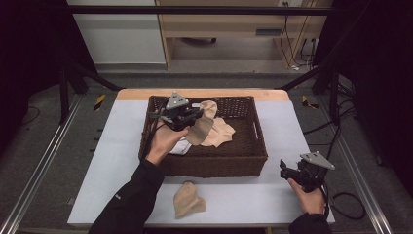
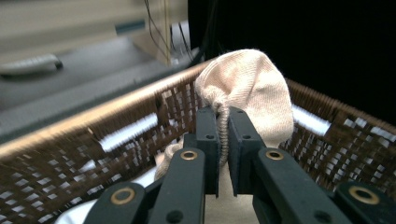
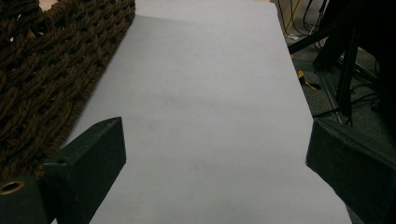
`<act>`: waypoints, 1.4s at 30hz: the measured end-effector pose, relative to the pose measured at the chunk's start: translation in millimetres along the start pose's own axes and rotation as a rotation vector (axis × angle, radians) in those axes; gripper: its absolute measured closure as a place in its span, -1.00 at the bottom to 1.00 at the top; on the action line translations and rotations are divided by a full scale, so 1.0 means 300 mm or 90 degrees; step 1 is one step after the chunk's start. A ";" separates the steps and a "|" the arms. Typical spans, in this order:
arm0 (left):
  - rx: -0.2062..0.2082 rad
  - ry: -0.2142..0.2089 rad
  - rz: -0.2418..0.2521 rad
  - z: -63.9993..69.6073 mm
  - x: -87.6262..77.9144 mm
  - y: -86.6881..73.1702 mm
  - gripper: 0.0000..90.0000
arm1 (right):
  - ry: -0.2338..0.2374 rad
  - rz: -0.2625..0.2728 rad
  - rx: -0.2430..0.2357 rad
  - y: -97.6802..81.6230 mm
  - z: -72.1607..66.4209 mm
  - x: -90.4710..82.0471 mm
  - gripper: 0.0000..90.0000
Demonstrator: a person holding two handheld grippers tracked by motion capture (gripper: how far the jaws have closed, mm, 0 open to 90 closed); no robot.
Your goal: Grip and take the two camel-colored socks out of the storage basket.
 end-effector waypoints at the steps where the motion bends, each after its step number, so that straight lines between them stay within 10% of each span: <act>1: 0.001 0.001 0.010 0.001 -0.016 0.013 0.86 | -0.001 0.001 0.002 0.000 0.002 -0.001 -0.88; 24: 0.014 -0.027 0.147 0.081 -0.376 0.168 0.86 | -0.003 -0.001 -0.003 -0.002 0.002 -0.005 -0.88; 33: 0.026 -0.053 0.150 0.134 -0.481 0.136 0.86 | -0.001 -0.002 -0.007 -0.004 -0.001 -0.008 -0.88; 42: 0.034 -0.086 0.095 0.201 -0.508 -0.005 0.85 | -0.002 -0.002 -0.006 -0.005 -0.001 -0.013 -0.88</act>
Point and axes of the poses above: each handheld gripper's, and its own axes: x roughly forward along the jaws, y roughly out of its top, z roughly to its right, the point moved 4 cm from there along x, roughly forward along the jaws, and after that the axes turned 12 degrees about z, right-handed, at the moved point
